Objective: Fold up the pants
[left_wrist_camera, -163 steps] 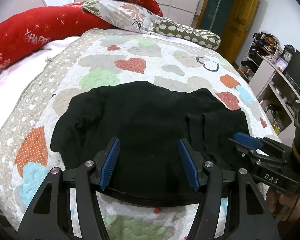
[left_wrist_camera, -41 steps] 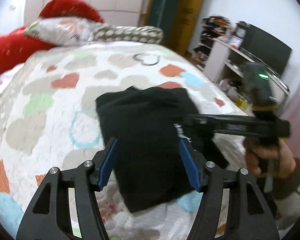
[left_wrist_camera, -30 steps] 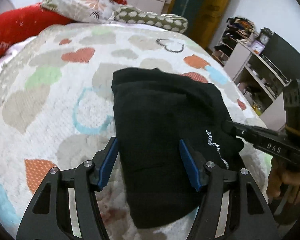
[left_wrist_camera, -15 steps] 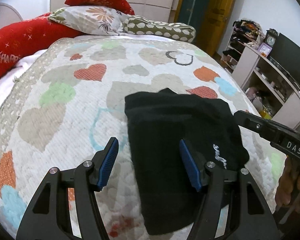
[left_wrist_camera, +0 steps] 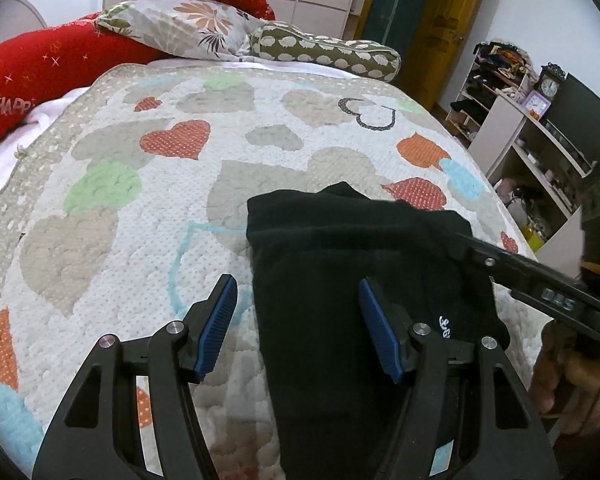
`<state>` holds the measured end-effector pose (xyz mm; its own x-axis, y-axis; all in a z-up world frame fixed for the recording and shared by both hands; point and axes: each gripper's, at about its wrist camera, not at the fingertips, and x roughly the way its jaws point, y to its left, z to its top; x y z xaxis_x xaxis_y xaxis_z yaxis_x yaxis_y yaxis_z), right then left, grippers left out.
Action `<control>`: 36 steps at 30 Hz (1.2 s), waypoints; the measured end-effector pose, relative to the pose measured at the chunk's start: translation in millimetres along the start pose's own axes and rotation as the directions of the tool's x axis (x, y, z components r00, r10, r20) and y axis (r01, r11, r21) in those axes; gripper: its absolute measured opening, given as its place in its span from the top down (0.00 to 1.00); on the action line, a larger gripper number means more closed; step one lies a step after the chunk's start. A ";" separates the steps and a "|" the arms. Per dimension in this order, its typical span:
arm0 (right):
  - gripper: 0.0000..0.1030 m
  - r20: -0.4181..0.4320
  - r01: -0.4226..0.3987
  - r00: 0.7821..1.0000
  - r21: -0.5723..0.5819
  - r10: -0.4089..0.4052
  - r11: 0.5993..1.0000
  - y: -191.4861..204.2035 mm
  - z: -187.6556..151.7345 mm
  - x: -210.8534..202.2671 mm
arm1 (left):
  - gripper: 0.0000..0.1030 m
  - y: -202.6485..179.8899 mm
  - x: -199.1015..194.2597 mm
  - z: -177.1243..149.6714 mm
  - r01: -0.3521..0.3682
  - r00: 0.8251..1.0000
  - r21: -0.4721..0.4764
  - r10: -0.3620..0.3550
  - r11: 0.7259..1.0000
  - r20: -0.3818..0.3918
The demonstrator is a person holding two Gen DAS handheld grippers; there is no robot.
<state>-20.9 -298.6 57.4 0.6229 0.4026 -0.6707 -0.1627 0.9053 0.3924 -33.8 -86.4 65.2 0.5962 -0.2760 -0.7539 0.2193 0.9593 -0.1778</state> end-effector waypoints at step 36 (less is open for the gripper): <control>0.95 -0.123 0.044 0.991 -0.096 -0.056 0.994 2.3 -81.9 -47.6 | 0.30 -6.9 -18.4 -65.6 0.128 0.989 -0.012 -0.128 0.992 -0.076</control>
<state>-113.6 -304.7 38.7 0.5320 0.3649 -0.7641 -0.2079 0.9310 0.2999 -97.0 -84.0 38.9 0.5024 -0.3916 -0.7709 0.2846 0.9168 -0.2802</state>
